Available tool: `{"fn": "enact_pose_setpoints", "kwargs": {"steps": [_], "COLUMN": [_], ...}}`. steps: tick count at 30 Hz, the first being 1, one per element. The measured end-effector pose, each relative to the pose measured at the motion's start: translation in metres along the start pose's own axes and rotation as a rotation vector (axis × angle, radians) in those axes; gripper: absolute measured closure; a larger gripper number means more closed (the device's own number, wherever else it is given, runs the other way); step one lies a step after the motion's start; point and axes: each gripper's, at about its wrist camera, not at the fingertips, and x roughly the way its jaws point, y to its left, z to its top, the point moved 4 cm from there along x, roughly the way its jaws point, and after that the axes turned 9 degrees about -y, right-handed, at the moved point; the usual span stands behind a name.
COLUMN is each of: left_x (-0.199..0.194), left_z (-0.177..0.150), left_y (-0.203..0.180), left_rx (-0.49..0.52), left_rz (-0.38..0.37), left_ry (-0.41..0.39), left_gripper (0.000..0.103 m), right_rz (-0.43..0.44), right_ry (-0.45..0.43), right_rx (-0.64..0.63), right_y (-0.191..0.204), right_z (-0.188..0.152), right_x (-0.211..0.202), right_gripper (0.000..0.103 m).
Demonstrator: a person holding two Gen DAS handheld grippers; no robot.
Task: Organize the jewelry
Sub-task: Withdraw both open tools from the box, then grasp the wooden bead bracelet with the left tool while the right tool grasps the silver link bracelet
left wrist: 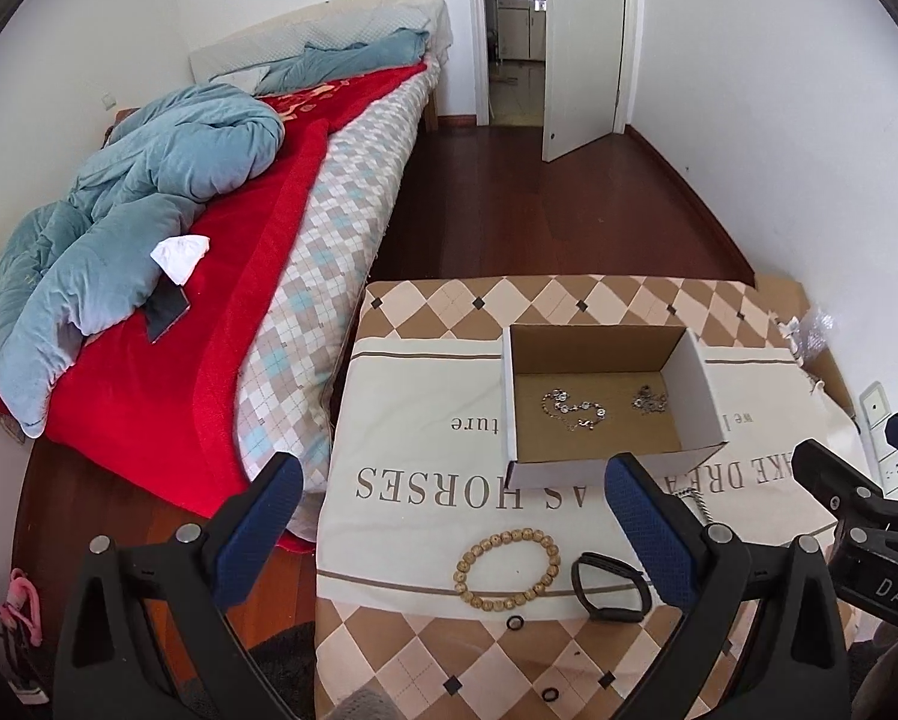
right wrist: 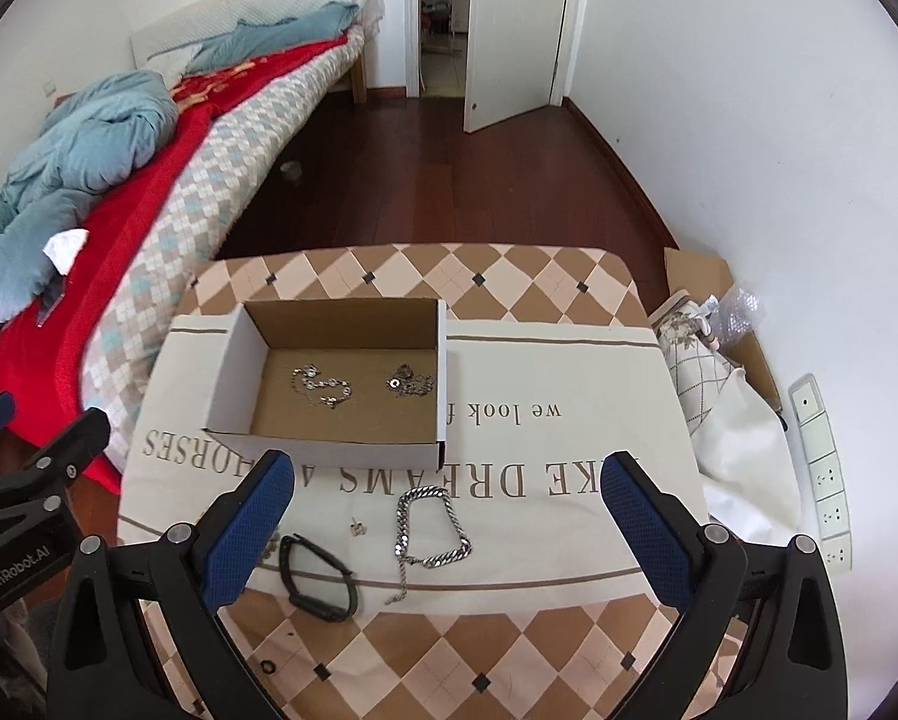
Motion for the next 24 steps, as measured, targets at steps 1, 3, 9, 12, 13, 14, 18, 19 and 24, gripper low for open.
{"fn": "enact_pose_setpoints", "kwargs": {"steps": [1,3,9,12,13,14,18,19,24], "left_x": [-0.007,-0.016,-0.027,-0.011,-0.004,0.003,0.031,0.036,0.060], "left_z": [-0.001,-0.003,-0.027,-0.049,-0.058,-0.064,-0.091,-0.095,-0.109], "left_y": [0.001,0.004,0.016,0.023,0.027,0.030,0.044,0.047,0.063], "left_rx": [-0.007,-0.022,-0.007,0.000,-0.003,-0.008,-0.016,-0.018,-0.042], "left_rz": [-0.001,0.003,0.078,0.116,0.127,0.136,0.187,0.197,0.225], "left_ry": [-0.008,-0.020,-0.036,0.017,0.042,0.059,0.136,0.149,0.198], "left_gripper": [0.001,0.001,0.001,0.001,0.001,0.001,0.001,0.001,0.001], "right_rz": [0.006,0.020,0.044,0.041,0.041,0.037,0.042,0.038,0.022], "right_ry": [-0.008,-0.023,0.011,0.075,0.088,0.106,0.172,0.182,0.238], "right_rx": [0.005,0.021,0.091,0.124,0.135,0.143,0.204,0.218,0.251], "right_y": [0.000,0.000,-0.013,-0.020,-0.021,-0.023,-0.036,-0.040,-0.045], "right_z": [0.000,-0.002,-0.030,-0.059,-0.067,-0.075,-0.103,-0.107,-0.125], "right_x": [-0.007,-0.019,-0.026,-0.007,0.000,0.008,0.049,0.057,0.105], "right_gripper": [0.000,0.000,0.000,0.003,0.010,0.014,0.031,0.034,0.038]}}
